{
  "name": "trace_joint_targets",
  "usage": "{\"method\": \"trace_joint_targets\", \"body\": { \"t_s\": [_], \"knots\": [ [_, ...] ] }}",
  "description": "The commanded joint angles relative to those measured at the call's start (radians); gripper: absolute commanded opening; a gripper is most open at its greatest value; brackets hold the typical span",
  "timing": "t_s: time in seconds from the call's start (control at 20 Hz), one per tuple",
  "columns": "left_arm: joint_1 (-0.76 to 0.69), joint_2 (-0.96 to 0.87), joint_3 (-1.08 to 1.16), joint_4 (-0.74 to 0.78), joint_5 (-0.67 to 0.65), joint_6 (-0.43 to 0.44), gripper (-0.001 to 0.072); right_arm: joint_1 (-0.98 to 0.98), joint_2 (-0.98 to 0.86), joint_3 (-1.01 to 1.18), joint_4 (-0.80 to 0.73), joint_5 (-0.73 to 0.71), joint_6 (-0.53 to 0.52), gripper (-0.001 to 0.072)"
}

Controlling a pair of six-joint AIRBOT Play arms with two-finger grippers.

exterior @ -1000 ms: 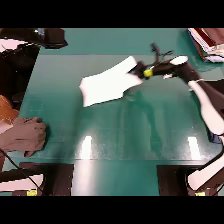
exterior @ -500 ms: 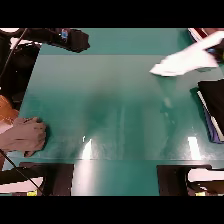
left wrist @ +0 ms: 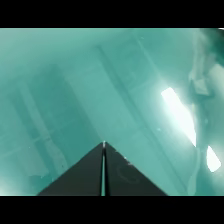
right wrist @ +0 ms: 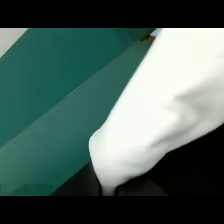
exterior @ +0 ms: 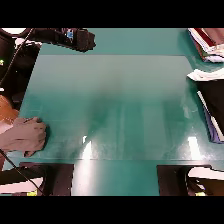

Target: Fold the shirts.

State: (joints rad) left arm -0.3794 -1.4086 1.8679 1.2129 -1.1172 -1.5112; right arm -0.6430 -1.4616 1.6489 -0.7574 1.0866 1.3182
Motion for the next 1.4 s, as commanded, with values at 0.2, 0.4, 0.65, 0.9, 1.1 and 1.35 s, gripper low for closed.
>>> {"method": "trace_joint_targets", "body": {
  "t_s": [0.2, 0.4, 0.65, 0.9, 1.1, 1.35],
  "knots": [
    [-0.001, 0.000, 0.001, 0.000, 0.001, 0.001, 0.0025, -0.034, 0.163, 0.001, -0.169, -0.010, 0.002, 0.0015],
    [-0.001, 0.000, 0.001, 0.002, 0.000, 0.002, 0.0025, -0.034, 0.219, 0.001, -0.399, 0.098, 0.061, 0.0015],
    [-0.001, 0.000, 0.001, 0.004, -0.004, 0.020, 0.0026, -0.034, 0.298, -0.136, -0.610, 0.170, 0.139, 0.0016],
    [-0.001, 0.000, 0.001, 0.004, -0.016, 0.038, 0.0025, -0.076, 0.426, -0.404, -0.794, 0.194, 0.193, 0.0016],
    [-0.001, 0.000, 0.001, 0.004, -0.027, 0.053, 0.0026, -0.225, 0.476, -0.546, -0.787, 0.201, 0.193, 0.0354],
    [-0.001, 0.000, 0.001, 0.003, -0.030, 0.053, 0.0026, -0.301, 0.486, -0.575, -0.616, 0.187, 0.192, 0.0607]
  ]
}}
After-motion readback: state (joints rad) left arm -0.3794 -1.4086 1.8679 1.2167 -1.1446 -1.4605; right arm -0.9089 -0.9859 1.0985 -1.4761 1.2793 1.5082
